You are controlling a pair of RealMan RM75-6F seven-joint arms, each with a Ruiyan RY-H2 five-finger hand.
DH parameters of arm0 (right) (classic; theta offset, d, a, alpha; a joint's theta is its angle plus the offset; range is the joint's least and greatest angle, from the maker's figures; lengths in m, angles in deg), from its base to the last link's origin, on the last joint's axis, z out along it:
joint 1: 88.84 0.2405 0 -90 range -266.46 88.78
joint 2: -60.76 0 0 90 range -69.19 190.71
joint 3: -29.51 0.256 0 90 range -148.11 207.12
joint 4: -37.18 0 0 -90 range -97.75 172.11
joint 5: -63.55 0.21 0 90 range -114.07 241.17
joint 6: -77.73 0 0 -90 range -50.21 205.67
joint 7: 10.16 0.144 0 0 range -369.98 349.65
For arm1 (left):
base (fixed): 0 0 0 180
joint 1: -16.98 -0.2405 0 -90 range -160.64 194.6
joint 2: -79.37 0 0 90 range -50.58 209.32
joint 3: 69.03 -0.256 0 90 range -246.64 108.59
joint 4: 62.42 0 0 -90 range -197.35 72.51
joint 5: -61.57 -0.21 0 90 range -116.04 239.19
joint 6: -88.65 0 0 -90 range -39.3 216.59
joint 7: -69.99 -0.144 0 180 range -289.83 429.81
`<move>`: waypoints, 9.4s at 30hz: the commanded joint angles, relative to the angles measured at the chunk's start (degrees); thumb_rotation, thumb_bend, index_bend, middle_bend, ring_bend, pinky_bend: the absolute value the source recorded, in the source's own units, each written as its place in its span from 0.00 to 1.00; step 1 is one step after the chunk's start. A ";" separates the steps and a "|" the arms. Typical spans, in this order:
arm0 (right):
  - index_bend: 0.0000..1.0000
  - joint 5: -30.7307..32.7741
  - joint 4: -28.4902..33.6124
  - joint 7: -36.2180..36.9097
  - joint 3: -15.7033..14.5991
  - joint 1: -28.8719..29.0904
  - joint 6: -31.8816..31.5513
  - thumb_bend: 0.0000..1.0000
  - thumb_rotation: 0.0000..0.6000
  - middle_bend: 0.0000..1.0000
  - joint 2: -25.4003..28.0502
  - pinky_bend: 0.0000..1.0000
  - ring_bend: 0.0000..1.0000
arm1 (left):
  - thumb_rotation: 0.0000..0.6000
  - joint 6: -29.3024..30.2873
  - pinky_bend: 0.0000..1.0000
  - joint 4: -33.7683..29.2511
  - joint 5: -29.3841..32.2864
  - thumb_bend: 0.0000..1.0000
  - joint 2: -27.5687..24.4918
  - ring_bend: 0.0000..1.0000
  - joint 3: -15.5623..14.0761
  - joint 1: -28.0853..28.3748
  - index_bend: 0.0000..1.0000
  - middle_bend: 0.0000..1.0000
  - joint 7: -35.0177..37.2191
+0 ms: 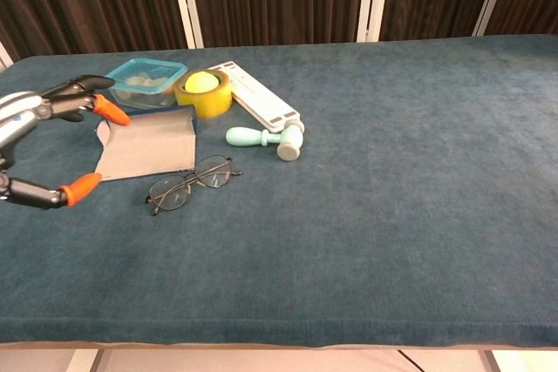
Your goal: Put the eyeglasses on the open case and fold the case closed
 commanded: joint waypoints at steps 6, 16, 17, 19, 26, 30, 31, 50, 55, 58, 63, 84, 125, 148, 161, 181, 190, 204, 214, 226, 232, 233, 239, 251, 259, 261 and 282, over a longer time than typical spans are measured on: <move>0.00 -0.85 0.24 1.80 -0.58 0.52 0.43 0.25 1.00 0.00 1.12 0.00 0.00 | 1.00 -3.38 0.17 2.77 21.11 0.36 14.26 0.00 9.22 8.59 0.32 0.02 -30.74; 0.00 -1.99 -0.02 3.98 -0.98 0.63 -0.04 0.25 1.00 0.00 2.00 0.00 0.00 | 1.00 -0.05 0.17 9.68 34.40 0.36 21.64 0.00 13.93 14.96 0.34 0.02 -44.63; 0.00 -2.21 -0.01 4.36 -1.01 0.54 -0.39 0.25 1.00 0.00 2.14 0.00 0.00 | 1.00 0.25 0.17 10.24 35.87 0.36 22.25 0.00 14.58 15.60 0.35 0.02 -45.36; 0.00 -2.45 -0.08 4.94 -0.98 0.36 -1.03 0.25 1.00 0.00 2.31 0.00 0.00 | 1.00 0.57 0.17 10.42 37.55 0.36 22.69 0.00 15.07 16.30 0.35 0.02 -46.06; 0.00 -2.89 -0.29 6.64 -1.03 0.22 -1.79 0.25 1.00 0.00 2.83 0.00 0.00 | 1.00 1.84 0.17 8.86 41.86 0.36 23.26 0.00 15.49 18.38 0.36 0.02 -47.68; 0.00 -3.04 -0.40 7.21 -1.09 0.27 -1.83 0.25 1.00 0.00 3.09 0.00 0.00 | 1.00 2.43 0.17 8.97 44.83 0.36 24.21 0.00 16.41 20.53 0.37 0.03 -49.59; 0.00 -3.12 -0.43 7.35 -1.11 0.27 -1.87 0.25 1.00 0.00 3.15 0.00 0.00 | 1.00 2.68 0.17 9.28 45.25 0.36 24.59 0.00 16.59 21.06 0.38 0.04 -49.90; 0.00 -3.39 -0.88 10.54 -1.13 0.21 -2.63 0.25 1.00 0.00 4.39 0.00 0.00 | 1.00 4.01 0.16 12.31 57.42 0.32 27.10 0.00 19.95 27.56 0.36 0.04 -53.41; 0.00 -3.55 -1.06 11.60 -1.07 0.08 -3.21 0.25 1.00 0.00 4.76 0.00 0.00 | 1.00 4.60 0.16 13.75 58.72 0.32 27.51 0.00 20.01 28.98 0.36 0.03 -53.22; 0.00 -3.54 -1.24 12.07 -1.01 0.01 -3.49 0.25 1.00 0.00 4.94 0.00 0.00 | 1.00 4.93 0.16 14.64 59.17 0.32 27.72 0.00 19.65 29.61 0.37 0.03 -53.11; 0.00 -3.56 -1.27 12.24 -1.01 -0.06 -3.57 0.25 1.00 0.00 5.02 0.00 0.00 | 1.00 4.44 0.16 12.74 59.76 0.32 27.03 0.00 19.08 29.86 0.39 0.04 -51.72; 0.00 -3.46 -1.40 13.20 -0.89 -0.16 -3.74 0.25 1.00 0.00 5.43 0.00 0.00 | 1.00 4.65 0.16 11.61 60.73 0.36 26.26 0.03 15.48 31.95 0.55 0.11 -49.69; 0.00 -1.39 -1.11 12.06 0.00 -0.40 -3.48 0.25 1.00 0.00 5.32 0.00 0.00 | 1.00 -2.56 0.11 27.64 58.04 0.48 19.86 0.07 20.63 34.93 0.64 0.14 -42.30; 0.00 0.02 -0.68 11.00 0.57 -0.32 -2.61 0.25 1.00 0.00 5.11 0.00 0.00 | 1.00 -11.00 0.11 43.89 63.61 0.45 23.10 0.07 21.45 38.11 0.62 0.14 -40.81; 0.00 0.18 -0.80 11.62 0.66 -0.48 -2.72 0.25 1.00 0.00 5.48 0.00 0.00 | 1.00 -12.63 0.11 50.15 61.39 0.43 25.93 0.07 21.11 39.17 0.43 0.12 -38.49; 0.00 -1.32 -0.56 11.80 0.20 -0.72 -3.26 0.25 1.00 0.00 5.57 0.00 0.00 | 1.00 -7.03 0.11 25.46 46.50 0.32 18.35 0.01 13.17 30.60 0.28 0.03 -27.80; 0.00 -2.09 -0.97 13.09 -0.01 -0.83 -3.82 0.25 1.00 0.00 5.94 0.00 0.00 | 1.00 -7.71 0.09 23.00 52.45 0.29 18.14 0.00 11.64 32.01 0.34 0.00 -36.13; 0.00 -2.22 -0.83 12.35 -0.13 -0.76 -3.54 0.25 1.00 0.00 5.76 0.00 0.00 | 1.00 -8.32 0.09 19.74 61.18 0.27 15.13 0.00 10.87 33.58 0.26 0.00 -43.67; 0.00 -2.33 -0.91 12.66 -0.13 -0.78 -3.70 0.25 1.00 0.00 5.80 0.00 0.00 | 1.00 -6.95 0.09 23.21 60.40 0.26 16.82 0.00 9.42 34.20 0.29 0.00 -43.46; 0.00 -2.26 -0.96 12.68 -0.08 -0.82 -3.81 0.25 1.00 0.00 5.77 0.00 0.00 | 1.00 -6.50 0.09 25.42 61.19 0.27 17.79 0.00 8.93 34.53 0.37 0.00 -45.30; 0.00 -2.28 -0.93 12.56 -0.09 -0.83 -3.81 0.25 1.00 0.00 5.71 0.00 0.00 | 1.00 -6.55 0.09 24.16 62.98 0.28 17.17 0.00 9.11 34.66 0.36 0.00 -47.12; 0.00 -2.29 -0.90 12.55 -0.12 -0.84 -3.81 0.25 1.00 0.00 5.74 0.00 0.00 | 1.00 -6.53 0.09 23.88 63.20 0.28 17.02 0.00 9.23 34.73 0.36 0.00 -47.26; 0.00 -2.28 -0.88 12.53 -0.12 -0.85 -3.80 0.25 1.00 0.00 5.76 0.00 0.00 | 1.00 -6.49 0.09 23.79 63.25 0.27 16.97 0.00 9.21 34.90 0.35 0.00 -47.30; 0.00 -2.39 -0.84 12.64 -0.16 -0.86 -3.86 0.25 1.00 0.00 5.79 0.00 0.00 | 1.00 -3.46 0.10 28.06 57.48 0.33 19.29 0.00 8.10 34.26 0.40 0.00 -44.03; 0.00 -2.43 -0.83 12.93 -0.13 -0.99 -4.20 0.25 1.00 0.00 5.87 0.00 0.00 | 1.00 -1.12 0.11 32.13 52.53 0.43 20.93 0.00 8.89 33.55 0.44 0.02 -40.57; 0.00 -2.40 -0.86 13.00 -0.11 -0.98 -4.20 0.25 1.00 0.00 5.88 0.00 0.00 | 1.00 -1.18 0.11 33.49 51.87 0.43 21.41 0.00 9.06 33.44 0.43 0.02 -40.34; 0.00 -1.78 -0.81 12.63 0.15 -0.81 -3.75 0.25 1.00 0.00 5.79 0.00 0.00 | 1.00 -6.40 0.12 42.27 50.95 0.46 24.39 0.01 12.13 32.46 0.54 0.06 -37.58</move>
